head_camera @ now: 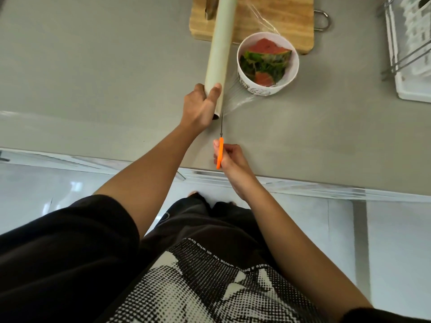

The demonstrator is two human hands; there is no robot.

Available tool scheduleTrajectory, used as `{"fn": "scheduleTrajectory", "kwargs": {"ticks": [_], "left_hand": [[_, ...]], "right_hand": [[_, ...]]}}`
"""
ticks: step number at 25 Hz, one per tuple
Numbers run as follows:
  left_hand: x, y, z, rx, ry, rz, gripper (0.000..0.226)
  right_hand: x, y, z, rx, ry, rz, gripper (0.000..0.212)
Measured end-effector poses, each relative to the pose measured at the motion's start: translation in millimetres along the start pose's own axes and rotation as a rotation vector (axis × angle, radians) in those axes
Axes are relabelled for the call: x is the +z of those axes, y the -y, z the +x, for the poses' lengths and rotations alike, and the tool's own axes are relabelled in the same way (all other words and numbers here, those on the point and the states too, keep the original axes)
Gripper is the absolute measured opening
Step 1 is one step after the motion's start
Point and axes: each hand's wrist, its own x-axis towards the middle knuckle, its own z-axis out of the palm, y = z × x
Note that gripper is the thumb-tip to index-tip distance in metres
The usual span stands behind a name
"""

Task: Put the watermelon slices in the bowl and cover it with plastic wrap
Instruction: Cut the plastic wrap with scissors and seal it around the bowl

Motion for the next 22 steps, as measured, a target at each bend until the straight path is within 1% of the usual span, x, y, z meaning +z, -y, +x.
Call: {"fn": "scheduleTrajectory", "kwargs": {"ticks": [2,6,10,12,14,15,19,22], "left_hand": [[-0.6,0.7,0.9,-0.018,0.007,-0.027,0.044],[-1.0,0.1,0.8,-0.018,0.023,-0.035,0.044],[-0.6,0.1,0.5,-0.035,0.031,-0.075,0.045],[-0.5,0.2,0.3,-0.034,0.029,-0.068,0.045],[-1.3,0.9,0.9,-0.033,0.026,-0.062,0.046],[-1.3,1.2,0.8,-0.030,0.026,-0.066,0.046],[-0.9,0.3,0.4,-0.011,0.035,-0.065,0.045],[-0.9,0.0,-0.6,0.020,0.015,-0.022,0.041]], "right_hand": [[1.0,3.9,2.1,-0.018,0.024,0.022,0.034],[1.1,13.1,6.8,-0.029,0.066,0.089,0.030],[1.9,18.7,16.3,-0.048,0.111,0.043,0.035],[1.0,16.5,20.3,-0.045,0.100,0.024,0.031],[1.3,11.5,20.4,-0.008,0.057,0.038,0.019],[0.8,7.5,20.5,0.008,0.043,0.050,0.017],[-1.7,2.4,27.9,0.021,0.041,0.045,0.023],[-4.6,10.1,39.0,0.015,0.021,-0.001,0.028]]}}
